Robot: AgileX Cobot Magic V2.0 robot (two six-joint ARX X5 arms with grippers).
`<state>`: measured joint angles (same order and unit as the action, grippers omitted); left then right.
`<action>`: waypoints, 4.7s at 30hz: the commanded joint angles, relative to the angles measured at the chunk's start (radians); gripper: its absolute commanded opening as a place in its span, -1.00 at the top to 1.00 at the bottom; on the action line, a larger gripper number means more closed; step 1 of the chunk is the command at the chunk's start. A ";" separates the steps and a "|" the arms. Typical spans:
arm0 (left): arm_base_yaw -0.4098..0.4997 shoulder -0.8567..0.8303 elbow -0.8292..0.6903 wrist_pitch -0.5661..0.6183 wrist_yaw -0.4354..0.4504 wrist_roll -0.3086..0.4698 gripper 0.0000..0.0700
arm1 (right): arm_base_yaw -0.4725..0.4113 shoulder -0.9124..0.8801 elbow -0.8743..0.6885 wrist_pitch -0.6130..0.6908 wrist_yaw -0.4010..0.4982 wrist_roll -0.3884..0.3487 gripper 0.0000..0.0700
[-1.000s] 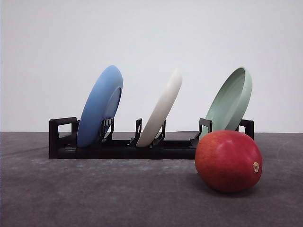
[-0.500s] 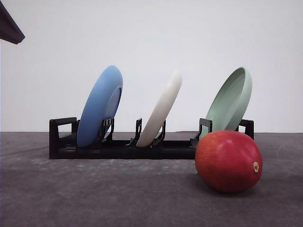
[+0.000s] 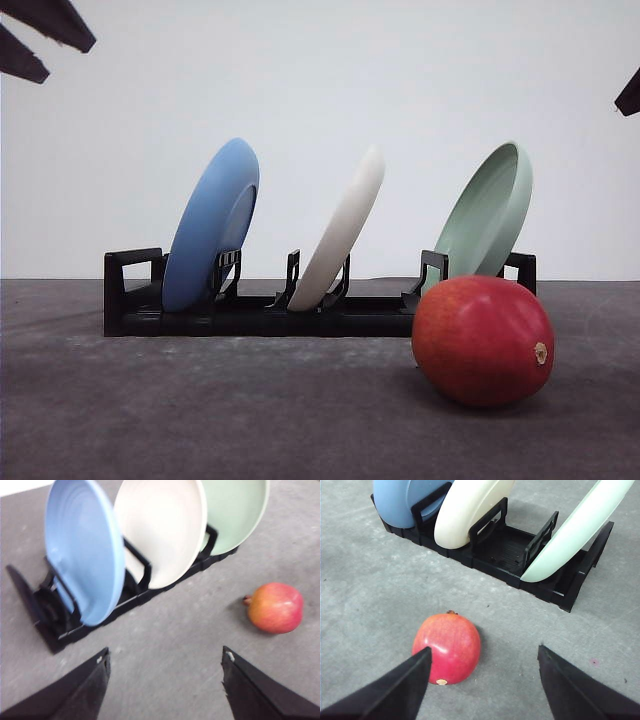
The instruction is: Place pomegranate in white plate
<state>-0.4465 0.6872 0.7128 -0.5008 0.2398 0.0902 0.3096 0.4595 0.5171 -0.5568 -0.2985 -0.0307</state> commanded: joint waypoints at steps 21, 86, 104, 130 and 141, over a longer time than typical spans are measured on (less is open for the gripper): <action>-0.265 0.506 0.081 0.571 -0.189 0.025 -0.23 | 0.005 0.002 0.012 0.051 -0.045 0.057 -0.24; -0.324 1.078 0.753 0.126 -0.325 -0.294 0.96 | 0.005 0.002 0.012 0.051 -0.042 0.045 -0.23; -0.378 0.835 0.748 -0.061 -0.230 -0.315 0.96 | 0.005 0.002 0.012 0.051 -0.041 0.045 -0.23; -0.640 0.357 0.135 -0.120 -0.471 0.168 0.96 | 0.005 0.002 0.012 0.048 -0.041 0.046 -0.23; -0.676 0.598 0.135 -0.099 -0.674 0.422 0.97 | 0.005 0.002 0.012 0.048 -0.041 0.045 -0.23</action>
<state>-1.1087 1.2581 0.8352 -0.6108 -0.4133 0.4549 0.3096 0.4595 0.5171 -0.5159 -0.3397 0.0148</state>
